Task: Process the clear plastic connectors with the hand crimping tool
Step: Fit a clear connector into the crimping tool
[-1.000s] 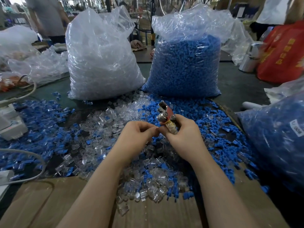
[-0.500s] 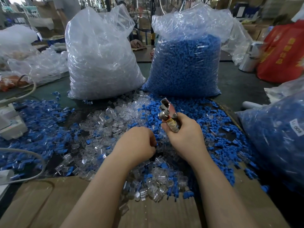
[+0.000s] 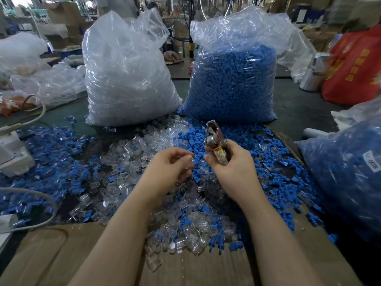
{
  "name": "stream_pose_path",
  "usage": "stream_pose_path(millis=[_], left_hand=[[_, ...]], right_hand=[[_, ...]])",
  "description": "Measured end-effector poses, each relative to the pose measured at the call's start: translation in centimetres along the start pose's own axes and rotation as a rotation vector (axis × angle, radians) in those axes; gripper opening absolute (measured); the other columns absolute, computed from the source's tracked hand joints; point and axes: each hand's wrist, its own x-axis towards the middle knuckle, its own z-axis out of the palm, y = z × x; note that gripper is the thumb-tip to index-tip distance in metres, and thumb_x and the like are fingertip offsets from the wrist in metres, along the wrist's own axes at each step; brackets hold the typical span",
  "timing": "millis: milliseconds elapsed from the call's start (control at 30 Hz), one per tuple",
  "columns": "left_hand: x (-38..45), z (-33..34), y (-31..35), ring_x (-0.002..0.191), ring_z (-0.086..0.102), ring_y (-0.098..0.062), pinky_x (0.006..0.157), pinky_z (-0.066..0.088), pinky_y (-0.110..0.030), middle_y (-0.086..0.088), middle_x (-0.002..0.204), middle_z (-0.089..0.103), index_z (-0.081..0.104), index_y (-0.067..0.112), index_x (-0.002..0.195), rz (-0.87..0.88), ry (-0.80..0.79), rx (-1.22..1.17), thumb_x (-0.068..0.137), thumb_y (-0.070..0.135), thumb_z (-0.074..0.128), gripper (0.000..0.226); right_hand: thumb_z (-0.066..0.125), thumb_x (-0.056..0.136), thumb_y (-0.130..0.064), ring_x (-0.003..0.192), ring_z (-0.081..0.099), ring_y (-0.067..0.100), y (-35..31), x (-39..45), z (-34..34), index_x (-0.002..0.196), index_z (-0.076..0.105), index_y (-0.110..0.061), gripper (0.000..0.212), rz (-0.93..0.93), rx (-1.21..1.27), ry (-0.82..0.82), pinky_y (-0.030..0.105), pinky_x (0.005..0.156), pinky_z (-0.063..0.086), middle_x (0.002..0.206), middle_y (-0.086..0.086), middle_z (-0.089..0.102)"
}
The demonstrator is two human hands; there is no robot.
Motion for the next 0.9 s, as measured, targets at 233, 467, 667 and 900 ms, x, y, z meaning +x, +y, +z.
stream_pose_path(millis=[233,467,667,900], left_hand=[[-0.51,-0.26,1.1,0.059,0.066,-0.006,0.056,0.055,-0.016,-0.003,0.072,0.073,0.071,0.006,0.092,-0.147,-0.072,-0.566,0.071,0.023,0.068,0.027],[-0.49,-0.26,0.92,0.056,0.064,-0.006,0.053,0.054,-0.015,-0.003,0.069,0.071,0.071,0.004,0.091,-0.151,-0.058,-0.521,0.09,0.017,0.064,0.015],[-0.36,0.14,0.68,0.054,0.059,-0.004,0.052,0.049,-0.015,0.0,0.065,0.068,0.071,0.008,0.084,-0.088,-0.002,-0.304,0.088,0.024,0.069,0.018],[-0.34,0.39,0.73,0.055,0.059,-0.003,0.053,0.048,-0.013,0.0,0.063,0.068,0.075,0.006,0.09,-0.034,0.047,-0.196,0.087,0.024,0.069,0.019]], right_hand=[[0.074,0.087,-0.014,0.083,0.065,0.015,-0.5,-0.22,-0.07,0.091,0.064,-0.031,0.02,-0.029,0.115,-0.059,0.033,0.078,0.054,0.086,-0.006,0.069],[0.075,0.085,-0.011,0.085,0.066,0.015,-0.79,-0.45,-0.03,0.09,0.063,-0.033,0.025,-0.045,0.132,-0.073,0.037,0.082,0.056,0.086,-0.006,0.069],[0.074,0.084,-0.01,0.08,0.064,0.014,-0.78,-0.51,0.0,0.093,0.063,-0.029,0.023,-0.068,0.093,-0.087,0.036,0.077,0.055,0.083,-0.006,0.068],[0.073,0.084,-0.013,0.071,0.059,0.002,-0.54,-0.37,0.27,0.085,0.059,-0.037,0.028,-0.088,0.009,-0.054,0.024,0.067,0.049,0.074,-0.014,0.064]])
